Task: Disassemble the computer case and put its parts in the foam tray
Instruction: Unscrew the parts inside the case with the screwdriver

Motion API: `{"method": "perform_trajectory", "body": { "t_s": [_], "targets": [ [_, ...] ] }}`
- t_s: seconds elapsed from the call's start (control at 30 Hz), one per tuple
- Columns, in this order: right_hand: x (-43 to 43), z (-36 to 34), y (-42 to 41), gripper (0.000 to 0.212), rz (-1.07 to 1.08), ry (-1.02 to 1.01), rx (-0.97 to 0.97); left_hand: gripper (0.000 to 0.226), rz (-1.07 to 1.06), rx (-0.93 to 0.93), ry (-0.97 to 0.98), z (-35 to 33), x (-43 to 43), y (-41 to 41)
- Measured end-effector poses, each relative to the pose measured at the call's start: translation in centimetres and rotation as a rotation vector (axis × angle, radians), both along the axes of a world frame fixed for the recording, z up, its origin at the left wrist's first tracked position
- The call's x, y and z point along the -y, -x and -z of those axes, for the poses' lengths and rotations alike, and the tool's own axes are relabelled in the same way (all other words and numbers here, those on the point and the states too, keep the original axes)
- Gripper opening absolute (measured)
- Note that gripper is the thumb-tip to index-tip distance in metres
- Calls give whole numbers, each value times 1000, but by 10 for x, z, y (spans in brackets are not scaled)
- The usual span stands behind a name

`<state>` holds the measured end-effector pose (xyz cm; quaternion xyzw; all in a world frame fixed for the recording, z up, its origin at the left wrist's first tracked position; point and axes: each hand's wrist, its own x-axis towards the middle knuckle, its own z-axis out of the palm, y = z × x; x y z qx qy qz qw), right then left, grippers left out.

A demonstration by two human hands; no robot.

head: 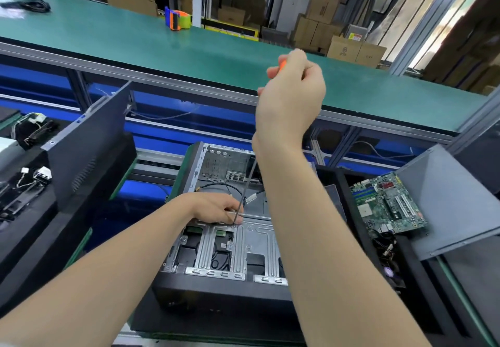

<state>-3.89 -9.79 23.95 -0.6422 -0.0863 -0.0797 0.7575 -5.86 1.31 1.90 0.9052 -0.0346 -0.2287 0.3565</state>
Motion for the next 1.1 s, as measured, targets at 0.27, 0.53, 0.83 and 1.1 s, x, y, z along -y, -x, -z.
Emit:
{"method": "perform_trajectory", "body": {
  "t_s": [0.27,0.53,0.83,1.1],
  "targets": [
    [-14,3,-2,48,69,26,105,35,16,2,-26,-2,3,-1],
    [-2,-4,-26,46,-939,2,-18,27,37,22,5,-3,0,-2],
    [9,2,-61,39,-1733,-197,-208,29,-5,5,42,-2,1,-3],
    [9,2,-47,42,-1195,-31,-53,17,-8,-15,46,-4,0,-2]
  ]
}}
